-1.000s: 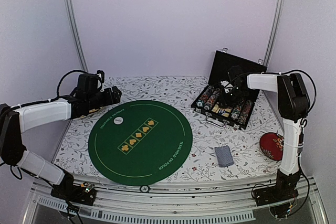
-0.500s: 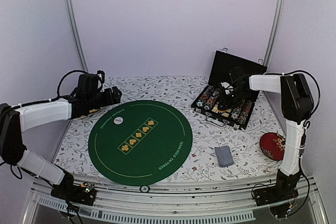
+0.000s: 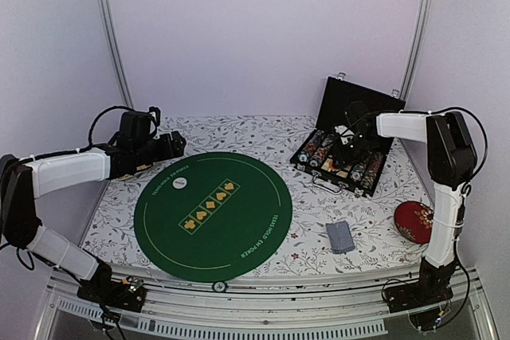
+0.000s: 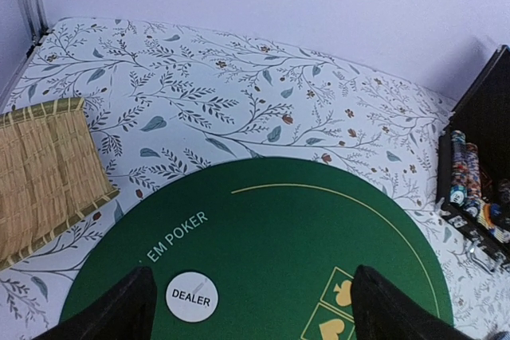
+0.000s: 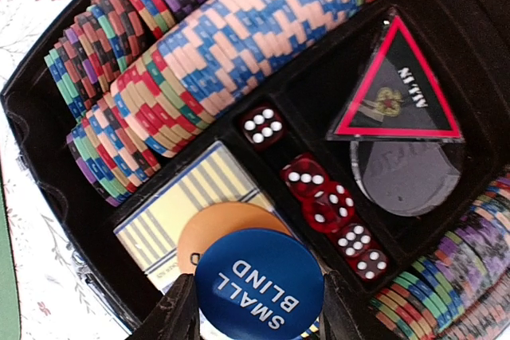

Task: Distribute texas hold em gaming equipment
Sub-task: Place the small blind button in the small blind area.

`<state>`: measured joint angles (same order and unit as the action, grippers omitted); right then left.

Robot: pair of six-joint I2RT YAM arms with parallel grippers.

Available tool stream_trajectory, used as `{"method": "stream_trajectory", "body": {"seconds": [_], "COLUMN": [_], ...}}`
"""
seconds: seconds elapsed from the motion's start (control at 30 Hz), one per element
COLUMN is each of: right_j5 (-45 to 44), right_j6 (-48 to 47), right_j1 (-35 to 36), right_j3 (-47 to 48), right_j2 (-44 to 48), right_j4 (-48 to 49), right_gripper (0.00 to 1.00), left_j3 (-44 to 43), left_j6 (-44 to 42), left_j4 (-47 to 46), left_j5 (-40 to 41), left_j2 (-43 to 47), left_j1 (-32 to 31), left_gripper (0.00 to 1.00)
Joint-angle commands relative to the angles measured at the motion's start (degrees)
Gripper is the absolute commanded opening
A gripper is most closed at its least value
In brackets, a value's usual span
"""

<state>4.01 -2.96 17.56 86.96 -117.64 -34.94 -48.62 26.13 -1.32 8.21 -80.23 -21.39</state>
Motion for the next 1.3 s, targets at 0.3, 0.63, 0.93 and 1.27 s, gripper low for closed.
{"method": "stream_trajectory", "body": {"seconds": [0.3, 0.63, 0.93, 1.27], "right_j5": [4.52, 2.28, 2.5, 2.57], "right_j6": [-8.88, -5.83, -5.45, -6.51], "right_j1": [16.47, 23.57, 24.86, 25.78], "right_j3": [4.53, 10.63, 9.33, 7.92], "right_j2": [4.55, -8.43, -10.97, -9.27], "right_j4": [7.65, 2.26, -0.31, -2.3], "right_gripper": [0.38, 0.36, 0.39, 0.52], "left_j3": [-1.74, 0.59, 0.12, 0.19], "left_j6": [0.17, -0.78, -0.9, -1.05], "left_j4": [-1.31, 0.0, -0.79, -0.56], "left_j5": [-1.35, 0.76, -0.07, -0.02], "left_j2": [-0.99, 2.24, 1.2, 0.95], "left_j1": [-0.41, -0.4, -0.41, -0.42], "left_gripper": [0.87, 0.87, 0.87, 0.87]}}
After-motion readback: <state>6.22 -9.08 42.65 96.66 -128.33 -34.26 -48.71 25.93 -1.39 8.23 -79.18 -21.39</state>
